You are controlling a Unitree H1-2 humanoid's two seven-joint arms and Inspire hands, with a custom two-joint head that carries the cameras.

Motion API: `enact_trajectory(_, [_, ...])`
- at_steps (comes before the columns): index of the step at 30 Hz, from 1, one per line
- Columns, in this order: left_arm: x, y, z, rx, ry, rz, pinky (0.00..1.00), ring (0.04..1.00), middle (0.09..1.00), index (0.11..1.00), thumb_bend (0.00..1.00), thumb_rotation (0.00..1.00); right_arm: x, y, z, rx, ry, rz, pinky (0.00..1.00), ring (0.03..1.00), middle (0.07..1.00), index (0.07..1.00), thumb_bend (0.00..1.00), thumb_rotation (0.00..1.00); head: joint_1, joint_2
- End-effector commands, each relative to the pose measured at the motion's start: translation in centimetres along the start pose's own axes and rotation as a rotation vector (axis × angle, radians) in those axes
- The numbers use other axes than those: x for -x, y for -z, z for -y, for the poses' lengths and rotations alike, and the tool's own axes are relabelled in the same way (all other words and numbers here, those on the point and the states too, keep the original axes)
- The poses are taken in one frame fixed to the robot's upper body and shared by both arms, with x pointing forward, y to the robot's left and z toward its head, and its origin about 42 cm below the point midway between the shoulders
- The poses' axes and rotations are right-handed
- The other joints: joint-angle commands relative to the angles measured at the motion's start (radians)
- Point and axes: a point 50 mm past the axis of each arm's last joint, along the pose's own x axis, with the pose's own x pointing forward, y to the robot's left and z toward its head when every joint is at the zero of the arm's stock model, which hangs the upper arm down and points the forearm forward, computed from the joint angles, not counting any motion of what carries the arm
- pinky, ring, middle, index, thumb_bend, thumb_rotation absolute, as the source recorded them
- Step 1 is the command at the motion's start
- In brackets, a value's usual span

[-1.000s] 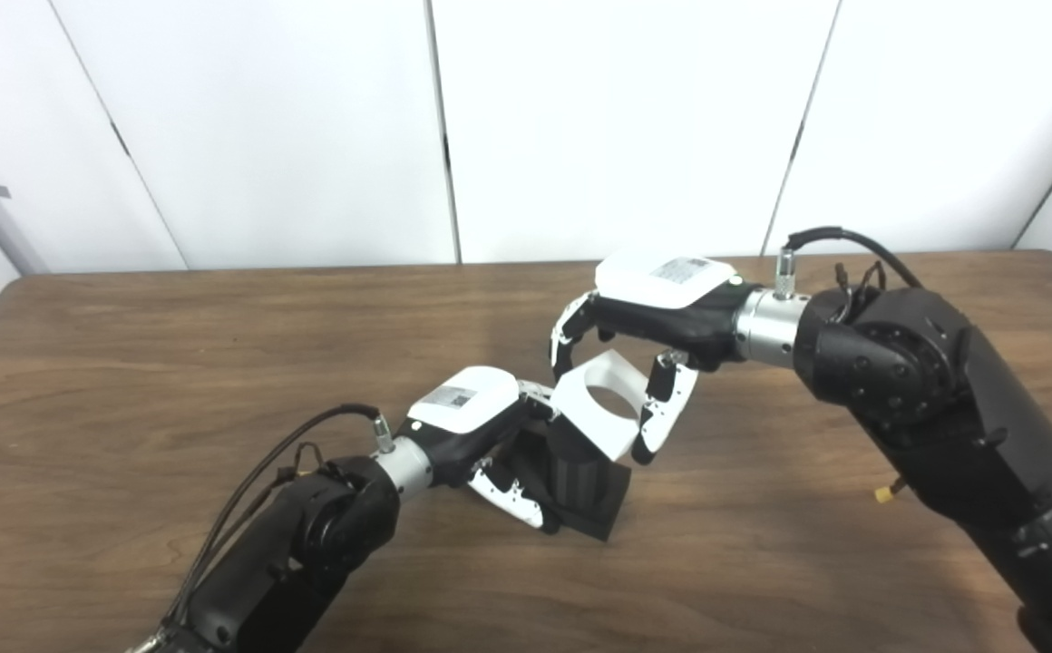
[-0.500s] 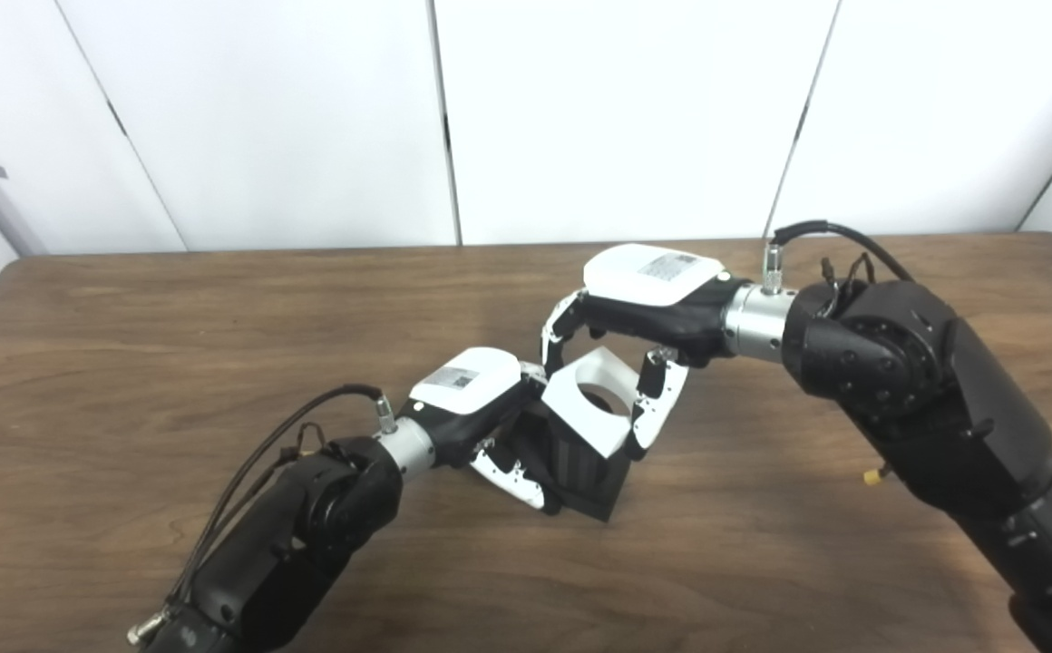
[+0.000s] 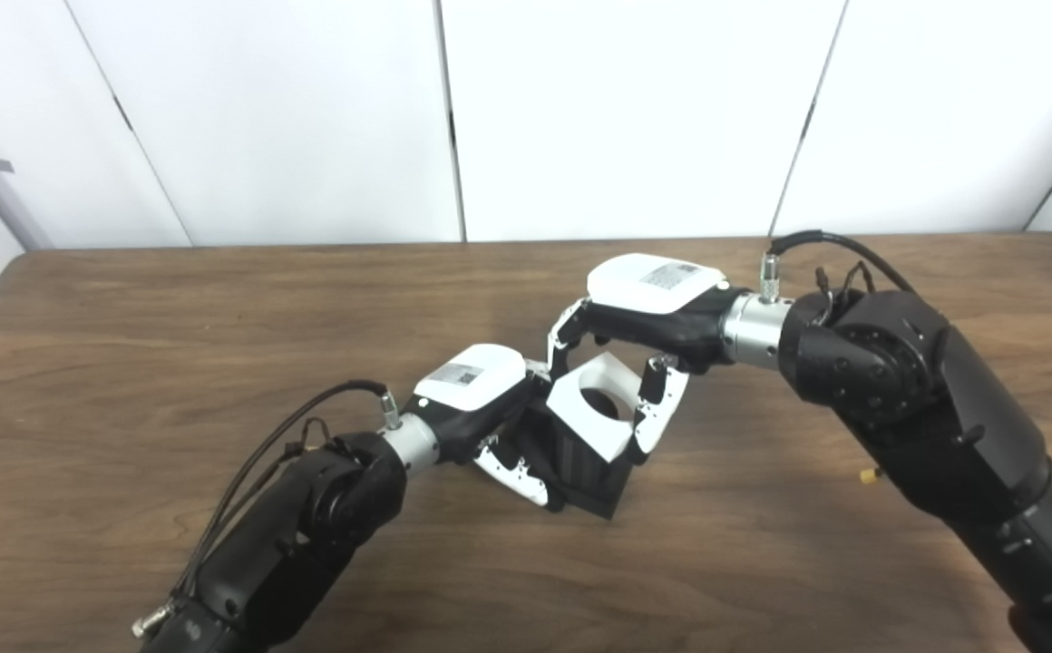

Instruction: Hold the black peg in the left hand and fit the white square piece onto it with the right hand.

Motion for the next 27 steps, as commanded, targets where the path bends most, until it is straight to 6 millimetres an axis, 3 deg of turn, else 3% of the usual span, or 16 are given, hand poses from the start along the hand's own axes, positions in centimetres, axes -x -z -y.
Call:
enact_trajectory(1, [0.4,1.0,2.6,-0.005,0.152,-0.077,0.84,0.859,0.865,0.485,0.53,0.07,-0.1,-0.5,1.2,0.030,0.052,0.024,0.66,0.764,0.740,0.477,0.52,0.13,-0.001,0.004])
enact_trajectory(27, [-0.1,0.6,2.5,-0.009,0.145,-0.074,0.85,0.863,0.864,0.484,0.53,0.07,-2.4,-1.9,-0.4,0.044,-0.007,0.074,0.68,0.770,0.742,0.479,0.52,0.13,0.007,0.009])
